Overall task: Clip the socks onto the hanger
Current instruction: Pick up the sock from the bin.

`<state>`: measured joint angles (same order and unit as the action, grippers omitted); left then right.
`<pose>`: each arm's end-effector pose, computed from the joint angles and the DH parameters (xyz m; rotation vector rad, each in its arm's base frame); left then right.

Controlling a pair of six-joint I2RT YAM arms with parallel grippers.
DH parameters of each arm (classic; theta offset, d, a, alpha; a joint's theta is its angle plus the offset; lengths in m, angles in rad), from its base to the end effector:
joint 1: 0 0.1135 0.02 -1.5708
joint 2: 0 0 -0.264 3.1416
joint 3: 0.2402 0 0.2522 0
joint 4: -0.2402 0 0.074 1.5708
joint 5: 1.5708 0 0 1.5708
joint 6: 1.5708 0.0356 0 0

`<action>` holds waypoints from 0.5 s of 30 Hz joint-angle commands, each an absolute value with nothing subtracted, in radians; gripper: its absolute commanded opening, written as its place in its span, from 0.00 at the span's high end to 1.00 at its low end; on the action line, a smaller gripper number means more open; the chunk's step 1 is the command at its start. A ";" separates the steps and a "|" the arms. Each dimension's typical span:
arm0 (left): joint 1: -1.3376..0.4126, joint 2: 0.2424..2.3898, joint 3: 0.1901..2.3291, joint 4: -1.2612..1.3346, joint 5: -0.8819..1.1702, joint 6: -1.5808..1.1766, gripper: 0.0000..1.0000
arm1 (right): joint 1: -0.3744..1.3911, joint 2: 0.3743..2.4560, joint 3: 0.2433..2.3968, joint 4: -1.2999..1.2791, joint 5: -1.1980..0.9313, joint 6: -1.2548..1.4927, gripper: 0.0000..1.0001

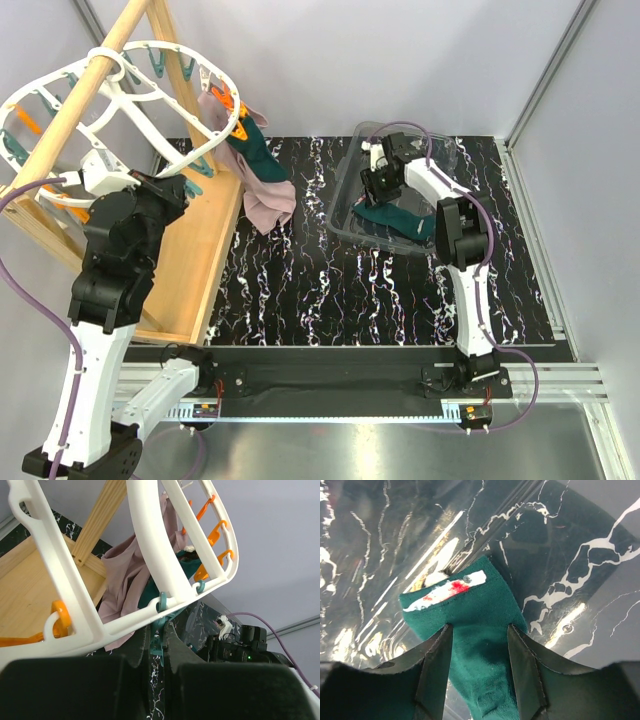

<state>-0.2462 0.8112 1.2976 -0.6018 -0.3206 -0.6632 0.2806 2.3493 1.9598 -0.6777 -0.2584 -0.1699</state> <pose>0.1325 -0.0217 0.4601 -0.5844 1.5934 -0.4132 0.4847 0.1492 0.1690 -0.6728 2.5427 0.3784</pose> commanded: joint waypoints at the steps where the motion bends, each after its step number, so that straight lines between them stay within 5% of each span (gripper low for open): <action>1: -0.252 0.805 1.275 -0.655 -0.258 -0.670 1.00 | 0.299 2.365 2.014 -0.681 -0.200 -0.186 0.46; 6: -0.252 0.804 1.276 -0.653 -0.261 -0.669 1.00 | 0.324 2.410 2.063 -0.716 -0.141 -0.196 0.53; 11: -0.253 0.801 1.273 -0.655 -0.258 -0.670 1.00 | 0.327 2.392 2.051 -0.649 -0.039 -0.169 0.80; 12: -0.253 0.799 1.272 -0.655 -0.259 -0.670 1.00 | 0.328 2.364 2.036 -0.622 -0.028 -0.163 0.92; 15: -0.253 0.798 1.270 -0.653 -0.258 -0.672 1.00 | 0.327 2.295 1.974 -0.522 -0.005 -0.137 1.00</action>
<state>-0.2466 0.8043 1.2930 -0.5964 -0.3191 -0.6632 0.3225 2.3909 2.0083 -0.6315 -0.0799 -0.1616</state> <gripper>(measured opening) 0.069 0.017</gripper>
